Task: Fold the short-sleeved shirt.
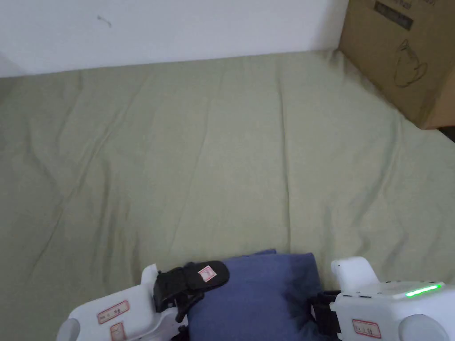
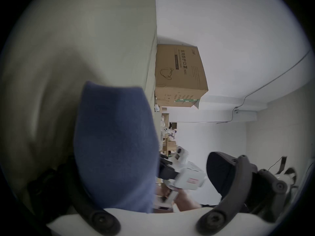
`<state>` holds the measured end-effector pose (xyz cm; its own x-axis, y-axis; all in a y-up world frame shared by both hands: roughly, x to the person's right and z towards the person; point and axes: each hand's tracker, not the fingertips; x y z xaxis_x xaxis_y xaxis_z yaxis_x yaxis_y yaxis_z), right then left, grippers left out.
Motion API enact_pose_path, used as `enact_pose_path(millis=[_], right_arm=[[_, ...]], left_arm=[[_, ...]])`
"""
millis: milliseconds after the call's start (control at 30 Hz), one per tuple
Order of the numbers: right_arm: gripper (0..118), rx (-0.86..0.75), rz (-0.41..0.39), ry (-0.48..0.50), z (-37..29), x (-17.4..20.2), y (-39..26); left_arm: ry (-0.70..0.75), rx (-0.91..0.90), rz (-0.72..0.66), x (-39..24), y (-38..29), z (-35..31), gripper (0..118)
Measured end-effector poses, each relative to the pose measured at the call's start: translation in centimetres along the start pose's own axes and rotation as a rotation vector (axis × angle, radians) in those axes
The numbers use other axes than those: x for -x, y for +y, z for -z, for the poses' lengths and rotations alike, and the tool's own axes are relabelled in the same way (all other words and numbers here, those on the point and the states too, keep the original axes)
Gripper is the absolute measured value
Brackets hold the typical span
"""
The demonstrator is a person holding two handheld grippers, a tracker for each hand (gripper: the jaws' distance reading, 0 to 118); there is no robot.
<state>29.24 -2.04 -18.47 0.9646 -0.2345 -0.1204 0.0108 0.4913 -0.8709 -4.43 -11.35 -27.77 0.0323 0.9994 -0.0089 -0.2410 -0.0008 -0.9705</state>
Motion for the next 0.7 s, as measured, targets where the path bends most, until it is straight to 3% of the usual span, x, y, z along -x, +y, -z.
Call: enact_pose_path(millis=[33,67,100,133,167,267,333,433,700], right_arm=[[0,-0.001,0.001,-0.001,0.0,0.0,0.0],[0,-0.004,0.007,-0.002,0.0,0.0,-0.1],[0,-0.008,0.015,-0.001,0.0,0.0,-0.1],[0,-0.012,0.026,0.001,0.0,-0.1,-0.3],[0,-0.016,0.034,0.0,-0.1,-0.1,-0.3],[0,-0.063,0.089,-0.001,-1.8,0.5,-0.3],[0,-0.137,0.12,0.041,-4.2,1.2,-0.5],[0,-0.174,0.102,0.06,-7.6,2.8,-0.5],[0,-0.192,-0.01,0.038,-12.0,7.4,-1.8]], left_arm=[[0.06,-0.005,0.073,-0.4,0.0,0.3,92],[0.173,-0.004,0.125,-1.1,-0.6,0.5,36],[0.356,-0.004,0.172,-0.8,-0.8,0.8,23],[0.431,-0.03,0.172,-0.1,-1.3,0.6,23],[0.226,-0.055,0.121,-0.5,-1.5,0.2,23],[0.433,-0.073,0.274,-4.5,-2.3,-1.0,23],[0.457,-0.082,0.366,-8.4,-2.5,-2.9,23],[0.522,-0.082,0.418,-13.2,-2.1,-8.5,22],[1.099,-0.053,0.573,-21.6,4.0,-25.8,23]])
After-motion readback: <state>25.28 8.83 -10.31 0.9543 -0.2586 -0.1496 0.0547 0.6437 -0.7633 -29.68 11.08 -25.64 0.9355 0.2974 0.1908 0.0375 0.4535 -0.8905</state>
